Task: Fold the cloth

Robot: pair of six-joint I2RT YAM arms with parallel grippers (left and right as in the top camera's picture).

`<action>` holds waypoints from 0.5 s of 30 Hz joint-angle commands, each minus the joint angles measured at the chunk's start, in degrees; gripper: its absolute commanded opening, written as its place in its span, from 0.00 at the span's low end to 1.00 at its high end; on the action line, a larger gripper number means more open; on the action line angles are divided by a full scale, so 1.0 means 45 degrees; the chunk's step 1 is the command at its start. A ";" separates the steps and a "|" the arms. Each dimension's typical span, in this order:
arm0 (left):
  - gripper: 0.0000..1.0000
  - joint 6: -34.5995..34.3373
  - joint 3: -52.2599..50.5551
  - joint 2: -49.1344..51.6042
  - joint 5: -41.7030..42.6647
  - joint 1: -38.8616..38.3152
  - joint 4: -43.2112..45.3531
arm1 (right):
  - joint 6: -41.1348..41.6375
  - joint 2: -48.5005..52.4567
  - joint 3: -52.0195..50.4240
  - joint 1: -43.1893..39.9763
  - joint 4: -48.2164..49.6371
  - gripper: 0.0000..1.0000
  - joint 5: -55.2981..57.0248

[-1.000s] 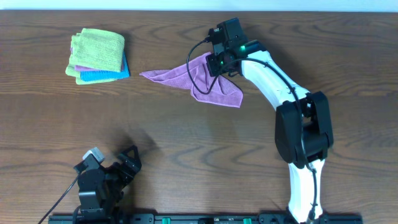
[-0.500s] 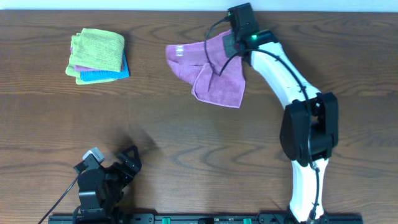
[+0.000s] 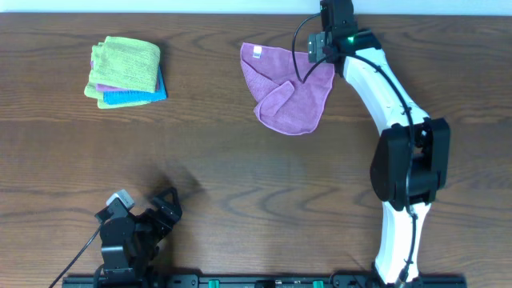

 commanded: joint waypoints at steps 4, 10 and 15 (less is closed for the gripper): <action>0.95 -0.0102 -0.0063 -0.0063 0.0005 0.0029 -0.0296 | 0.0505 -0.1049 0.1311 0.0350 -0.1880 0.99 -0.2210; 0.95 -0.0151 -0.0063 -0.0063 0.0000 0.0029 -0.0296 | 0.1642 -0.1098 0.0879 0.0661 -0.3478 0.93 -0.4784; 0.95 -0.0593 -0.0063 -0.0063 0.0015 0.0029 -0.0296 | 0.3220 -0.1093 -0.0155 0.0962 -0.3167 0.82 -0.5780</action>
